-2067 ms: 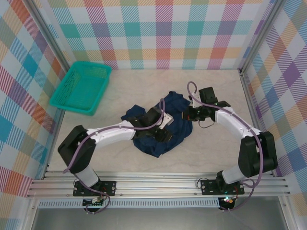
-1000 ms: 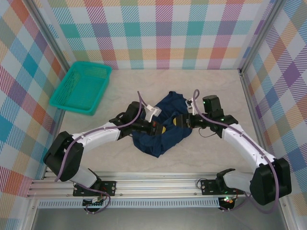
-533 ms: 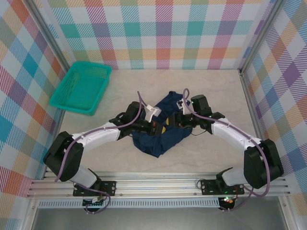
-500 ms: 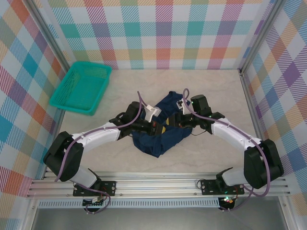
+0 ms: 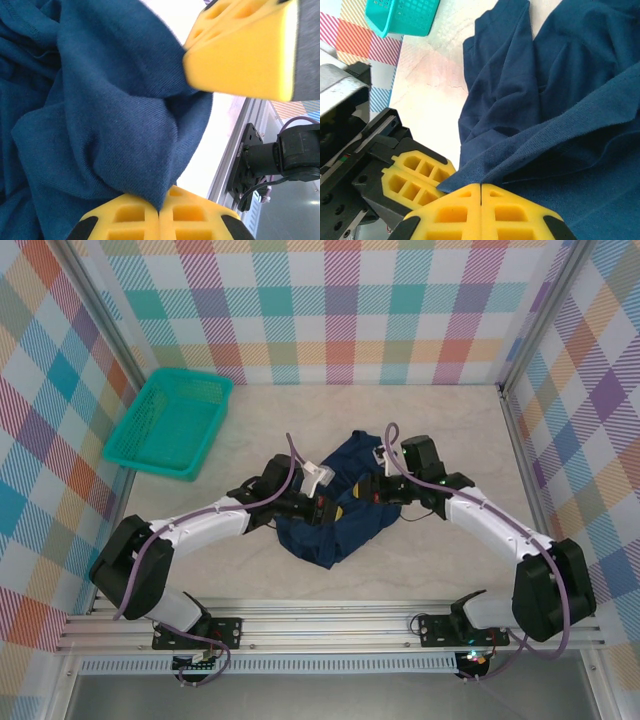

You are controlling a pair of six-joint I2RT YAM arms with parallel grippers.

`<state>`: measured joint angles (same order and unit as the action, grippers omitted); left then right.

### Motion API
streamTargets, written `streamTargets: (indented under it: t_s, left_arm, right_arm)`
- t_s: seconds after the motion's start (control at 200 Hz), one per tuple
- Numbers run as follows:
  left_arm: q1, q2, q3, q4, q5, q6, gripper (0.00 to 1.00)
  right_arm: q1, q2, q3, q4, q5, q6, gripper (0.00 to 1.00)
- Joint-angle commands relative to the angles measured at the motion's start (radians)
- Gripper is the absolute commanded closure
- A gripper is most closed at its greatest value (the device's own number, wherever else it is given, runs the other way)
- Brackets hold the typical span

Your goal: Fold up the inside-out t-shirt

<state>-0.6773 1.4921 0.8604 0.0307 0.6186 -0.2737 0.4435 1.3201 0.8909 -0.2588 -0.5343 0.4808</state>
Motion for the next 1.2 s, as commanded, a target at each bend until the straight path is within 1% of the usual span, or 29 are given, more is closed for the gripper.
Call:
streamTargets:
  t_s: [0.0, 0.135, 0.22, 0.285, 0.425, 0.55, 0.62, 0.71, 0.845, 0.9, 0.96, 1.03, 1.07, 1.145, 1.195]
  left_arm:
    - [0.005, -0.036, -0.022, -0.03, -0.018, 0.037, 0.94]
    - [0.004, -0.042, -0.024, -0.06, -0.061, 0.062, 0.92]
    - [0.004, -0.044, -0.018, -0.084, -0.111, 0.071, 0.89]
    - [0.005, -0.041, -0.012, -0.1, -0.136, 0.081, 0.86]
    - [0.003, -0.041, 0.0, -0.135, -0.173, 0.103, 0.73]
    - [-0.002, -0.074, 0.002, -0.141, -0.19, 0.099, 0.68]
    - [-0.02, -0.111, 0.004, -0.142, -0.186, 0.094, 0.66]
    - [-0.064, -0.152, 0.004, -0.112, -0.162, 0.077, 0.64]
    - [-0.118, -0.129, 0.027, -0.069, -0.191, 0.041, 0.6]
    - [-0.13, -0.108, 0.043, -0.064, -0.231, 0.037, 0.58]
    - [-0.136, -0.078, 0.069, -0.072, -0.324, 0.032, 0.56]
    - [-0.136, -0.035, 0.096, -0.076, -0.407, 0.038, 0.54]
    - [-0.137, -0.01, 0.106, -0.063, -0.43, 0.042, 0.54]
    - [-0.136, 0.032, 0.13, -0.032, -0.422, 0.049, 0.56]
    - [-0.136, 0.054, 0.144, -0.027, -0.411, 0.055, 0.63]
  right_arm:
    - [-0.01, -0.035, 0.044, -0.043, -0.001, -0.039, 1.0]
    - [-0.022, -0.045, 0.062, -0.076, -0.034, -0.061, 1.0]
    - [-0.031, -0.043, 0.078, -0.108, -0.052, -0.081, 1.0]
    - [-0.038, -0.041, 0.089, -0.124, -0.068, -0.088, 1.0]
    - [-0.042, -0.032, 0.098, -0.09, -0.108, -0.06, 1.0]
    - [-0.041, -0.008, 0.102, -0.041, -0.162, -0.013, 1.0]
    - [-0.042, 0.004, 0.11, -0.033, -0.169, 0.003, 1.0]
    - [-0.042, 0.019, 0.131, -0.054, -0.167, -0.003, 1.0]
    - [-0.042, 0.026, 0.164, -0.098, -0.17, -0.021, 1.0]
    - [-0.041, 0.023, 0.182, -0.129, -0.173, -0.032, 1.0]
    - [-0.045, 0.018, 0.196, -0.152, -0.181, -0.041, 1.0]
    - [-0.05, 0.014, 0.202, -0.161, -0.199, -0.039, 1.0]
    - [-0.053, 0.01, 0.203, -0.164, -0.212, -0.037, 1.0]
    - [-0.058, 0.004, 0.203, -0.169, -0.229, -0.034, 1.0]
    - [-0.061, 0.0, 0.205, -0.178, -0.231, -0.037, 1.0]
